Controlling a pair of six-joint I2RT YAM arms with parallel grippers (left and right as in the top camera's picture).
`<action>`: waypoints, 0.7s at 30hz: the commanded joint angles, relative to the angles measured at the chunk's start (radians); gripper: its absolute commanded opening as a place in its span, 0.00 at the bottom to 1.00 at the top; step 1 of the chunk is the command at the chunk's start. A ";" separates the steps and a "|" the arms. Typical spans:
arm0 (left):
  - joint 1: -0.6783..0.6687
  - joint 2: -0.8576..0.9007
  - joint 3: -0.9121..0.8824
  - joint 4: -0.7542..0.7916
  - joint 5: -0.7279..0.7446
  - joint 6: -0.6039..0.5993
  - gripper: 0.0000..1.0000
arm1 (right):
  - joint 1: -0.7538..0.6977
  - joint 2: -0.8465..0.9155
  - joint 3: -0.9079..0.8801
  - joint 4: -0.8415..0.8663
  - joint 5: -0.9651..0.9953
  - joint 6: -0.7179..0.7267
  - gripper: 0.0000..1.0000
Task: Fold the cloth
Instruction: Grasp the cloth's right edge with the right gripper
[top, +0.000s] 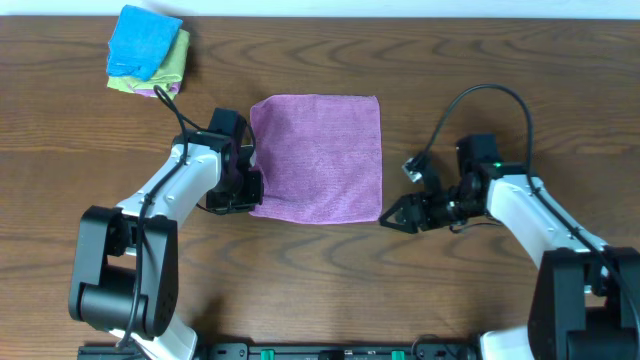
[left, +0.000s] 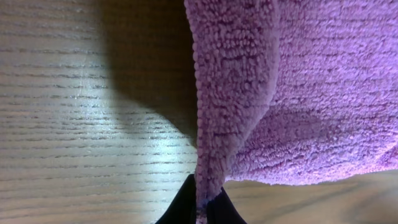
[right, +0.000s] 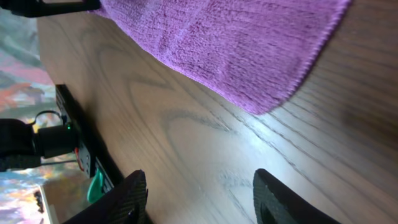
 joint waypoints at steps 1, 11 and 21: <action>0.004 0.012 0.011 0.003 0.012 -0.012 0.06 | 0.033 -0.006 -0.008 0.032 0.023 0.063 0.57; 0.004 0.012 0.011 0.010 0.011 -0.011 0.06 | 0.070 0.077 -0.012 0.085 0.104 0.119 0.57; 0.004 0.012 0.011 0.010 0.012 -0.012 0.06 | 0.097 0.175 -0.012 0.195 0.102 0.197 0.55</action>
